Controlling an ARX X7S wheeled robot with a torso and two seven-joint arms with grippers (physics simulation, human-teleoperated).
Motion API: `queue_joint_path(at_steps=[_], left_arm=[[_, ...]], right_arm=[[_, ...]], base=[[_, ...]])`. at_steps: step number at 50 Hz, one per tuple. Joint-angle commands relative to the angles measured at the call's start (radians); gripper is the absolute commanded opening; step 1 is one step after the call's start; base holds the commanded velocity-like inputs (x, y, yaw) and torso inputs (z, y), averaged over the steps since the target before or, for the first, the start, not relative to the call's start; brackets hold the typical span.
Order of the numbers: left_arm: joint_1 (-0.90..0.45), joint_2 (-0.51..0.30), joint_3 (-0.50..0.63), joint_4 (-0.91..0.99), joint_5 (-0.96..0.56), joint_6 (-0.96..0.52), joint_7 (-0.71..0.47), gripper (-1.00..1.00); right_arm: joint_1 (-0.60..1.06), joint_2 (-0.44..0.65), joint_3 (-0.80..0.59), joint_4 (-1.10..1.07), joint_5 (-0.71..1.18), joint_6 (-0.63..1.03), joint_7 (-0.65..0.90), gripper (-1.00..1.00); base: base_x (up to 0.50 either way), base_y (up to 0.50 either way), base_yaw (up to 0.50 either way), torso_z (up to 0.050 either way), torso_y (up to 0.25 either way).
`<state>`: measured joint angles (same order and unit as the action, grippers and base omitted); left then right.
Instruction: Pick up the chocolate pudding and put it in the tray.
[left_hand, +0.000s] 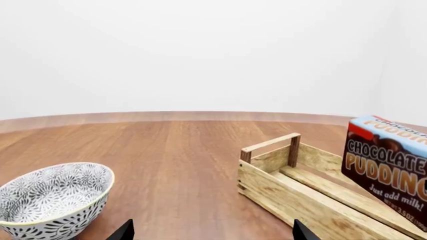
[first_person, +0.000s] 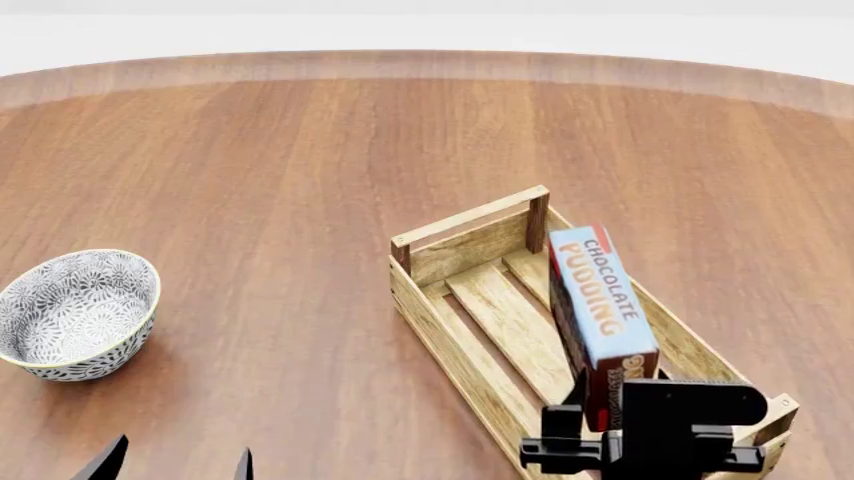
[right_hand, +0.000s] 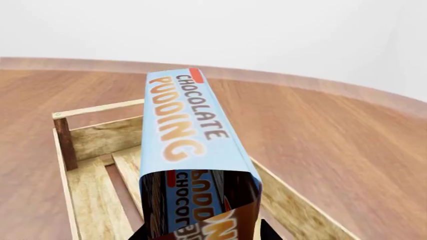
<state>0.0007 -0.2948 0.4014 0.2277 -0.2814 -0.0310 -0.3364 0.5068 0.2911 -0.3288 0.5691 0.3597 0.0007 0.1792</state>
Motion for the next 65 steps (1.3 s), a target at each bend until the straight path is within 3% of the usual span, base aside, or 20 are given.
queue_joint_path(at_steps=[1,16,17,48,65], left_arm=[[0.0,-0.002,0.003,-0.005,-0.002,0.005,-0.003,1.0],[0.0,-0.004,0.007,-0.009,-0.003,0.009,-0.007,1.0],[0.001,-0.005,0.008,-0.008,-0.003,0.008,-0.008,1.0],[-0.006,-0.013,0.019,0.009,-0.007,-0.001,-0.018,1.0],[-0.078,-0.058,-0.001,0.25,-0.04,-0.177,-0.078,1.0]], right_arm=[[0.011,-0.009,-0.003,0.049,-0.04,-0.026,-0.009,-1.0],[0.024,-0.014,-0.005,0.079,-0.04,-0.036,-0.012,-1.0],[0.02,-0.012,-0.002,0.068,-0.045,-0.034,0.006,1.0],[0.001,0.002,-0.003,0.035,-0.035,-0.027,0.011,1.0],[-0.162,0.099,0.042,-0.463,0.055,0.075,0.089,1.0]], base=[[0.0,0.0,0.0,0.0,0.0],[0.0,0.0,0.0,0.0,0.0],[0.0,0.0,0.0,0.0,0.0],[0.0,0.0,0.0,0.0,0.0],[0.0,0.0,0.0,0.0,0.001]])
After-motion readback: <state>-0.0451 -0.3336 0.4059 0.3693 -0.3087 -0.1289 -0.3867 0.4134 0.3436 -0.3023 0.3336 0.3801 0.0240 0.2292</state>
